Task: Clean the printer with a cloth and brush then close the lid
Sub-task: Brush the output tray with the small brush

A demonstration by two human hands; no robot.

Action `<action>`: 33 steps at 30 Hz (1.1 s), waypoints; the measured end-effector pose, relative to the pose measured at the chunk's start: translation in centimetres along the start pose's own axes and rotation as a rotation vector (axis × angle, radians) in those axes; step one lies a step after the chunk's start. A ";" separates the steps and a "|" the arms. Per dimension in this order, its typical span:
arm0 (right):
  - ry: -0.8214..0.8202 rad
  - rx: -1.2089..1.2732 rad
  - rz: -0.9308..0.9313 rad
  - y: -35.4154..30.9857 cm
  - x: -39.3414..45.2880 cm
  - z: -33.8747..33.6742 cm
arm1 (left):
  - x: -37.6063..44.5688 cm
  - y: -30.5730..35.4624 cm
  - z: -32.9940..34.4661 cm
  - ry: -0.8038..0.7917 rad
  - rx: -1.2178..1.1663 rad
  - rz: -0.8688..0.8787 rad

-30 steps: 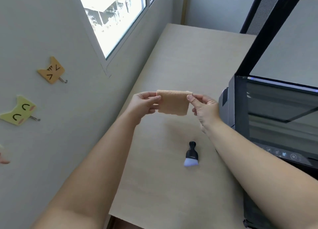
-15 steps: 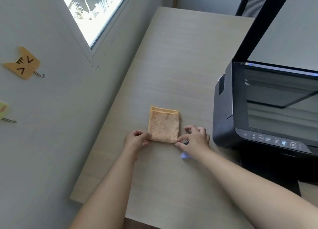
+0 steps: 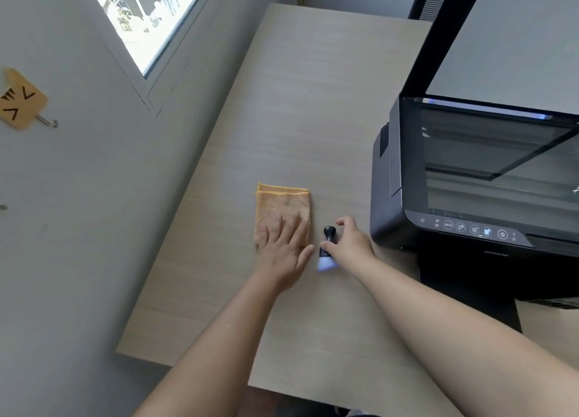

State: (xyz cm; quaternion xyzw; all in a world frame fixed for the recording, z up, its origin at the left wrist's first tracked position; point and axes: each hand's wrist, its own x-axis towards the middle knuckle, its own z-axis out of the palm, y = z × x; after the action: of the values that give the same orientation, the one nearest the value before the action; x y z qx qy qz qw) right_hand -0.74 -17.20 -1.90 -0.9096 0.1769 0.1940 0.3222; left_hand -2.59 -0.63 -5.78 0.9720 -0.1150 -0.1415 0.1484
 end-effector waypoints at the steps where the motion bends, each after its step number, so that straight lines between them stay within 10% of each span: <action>1: -0.006 0.027 0.029 -0.1 0.0 0.0 | 0.0 -0.3 0.4 -0.028 0.016 0.007; 14: -0.236 0.676 -0.009 4.5 -5.7 -4.8 | -2.7 3.6 -1.4 0.097 -0.279 0.185; 26: 0.433 0.580 0.153 19.7 -15.1 -14.7 | -5.7 16.0 3.8 -0.173 -0.421 0.301; 33: 0.187 0.355 -0.043 20.9 -17.4 -13.1 | -6.8 21.2 5.9 -0.272 -1.135 -0.161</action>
State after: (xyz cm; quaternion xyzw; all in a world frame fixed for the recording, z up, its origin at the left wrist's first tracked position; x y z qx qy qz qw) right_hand -21.94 -37.64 4.75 -0.8560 0.2179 0.0676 0.4639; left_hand -14.61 -20.05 -2.69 0.7193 0.0347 -0.3152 0.6181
